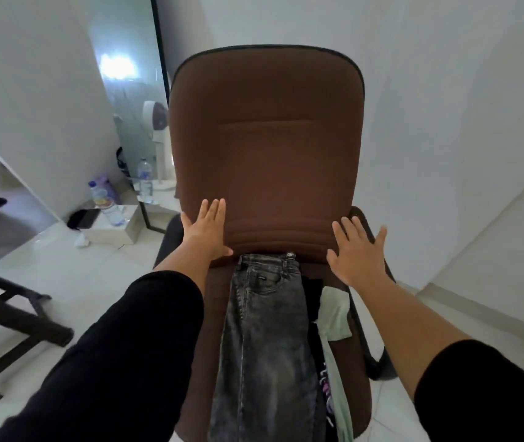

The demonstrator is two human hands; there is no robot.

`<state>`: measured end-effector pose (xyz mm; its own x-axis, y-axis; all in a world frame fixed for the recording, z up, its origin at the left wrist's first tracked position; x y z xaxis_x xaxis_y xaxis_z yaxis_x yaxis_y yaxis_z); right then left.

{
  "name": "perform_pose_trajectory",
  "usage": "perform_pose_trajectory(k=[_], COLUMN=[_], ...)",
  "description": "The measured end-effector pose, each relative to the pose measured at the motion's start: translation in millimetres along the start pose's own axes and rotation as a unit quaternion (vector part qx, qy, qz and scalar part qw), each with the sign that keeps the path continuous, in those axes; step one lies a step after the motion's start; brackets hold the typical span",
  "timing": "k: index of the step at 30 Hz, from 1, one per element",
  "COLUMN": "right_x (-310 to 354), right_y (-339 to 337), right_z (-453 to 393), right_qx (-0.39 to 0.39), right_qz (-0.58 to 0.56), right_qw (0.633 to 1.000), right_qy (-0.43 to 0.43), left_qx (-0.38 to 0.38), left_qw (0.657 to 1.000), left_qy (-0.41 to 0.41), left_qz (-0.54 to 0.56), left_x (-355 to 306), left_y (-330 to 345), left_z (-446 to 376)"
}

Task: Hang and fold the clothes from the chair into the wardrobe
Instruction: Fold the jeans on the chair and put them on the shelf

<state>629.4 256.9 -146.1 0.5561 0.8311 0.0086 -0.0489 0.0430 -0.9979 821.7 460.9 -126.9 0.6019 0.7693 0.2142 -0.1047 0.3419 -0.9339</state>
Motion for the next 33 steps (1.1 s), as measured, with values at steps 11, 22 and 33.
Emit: perform_pose_trajectory(k=[11, 22, 33], right_x=[80.0, 142.4, 140.9], right_y=[143.8, 293.7, 301.9], right_z=[-70.6, -152.2, -159.4], right_qx=[0.160, 0.212, 0.088], right_qz=[-0.053, -0.122, -0.129], right_qw=[0.984, 0.968, 0.986], right_qy=[-0.053, -0.060, -0.053], left_qx=[0.132, 0.173, 0.085], left_qw=[0.990, 0.970, 0.941], left_qy=[0.030, -0.022, -0.088], left_qz=[0.044, 0.168, 0.317], left_x=[-25.2, -45.5, -48.5], left_y=[145.1, 286.1, 291.6], left_z=[-84.2, -198.3, -209.3])
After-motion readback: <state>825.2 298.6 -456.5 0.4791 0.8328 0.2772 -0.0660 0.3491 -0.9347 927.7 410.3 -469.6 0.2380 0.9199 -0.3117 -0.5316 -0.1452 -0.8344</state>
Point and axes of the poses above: each hand's wrist, its own z-axis away from the middle knuckle, its own y-axis out of the palm, x = y × z, the point moved 3 cm from there along -z, towards the middle knuckle, and after that the axes turned 8 degrees about -z, right-handed, at the moved point
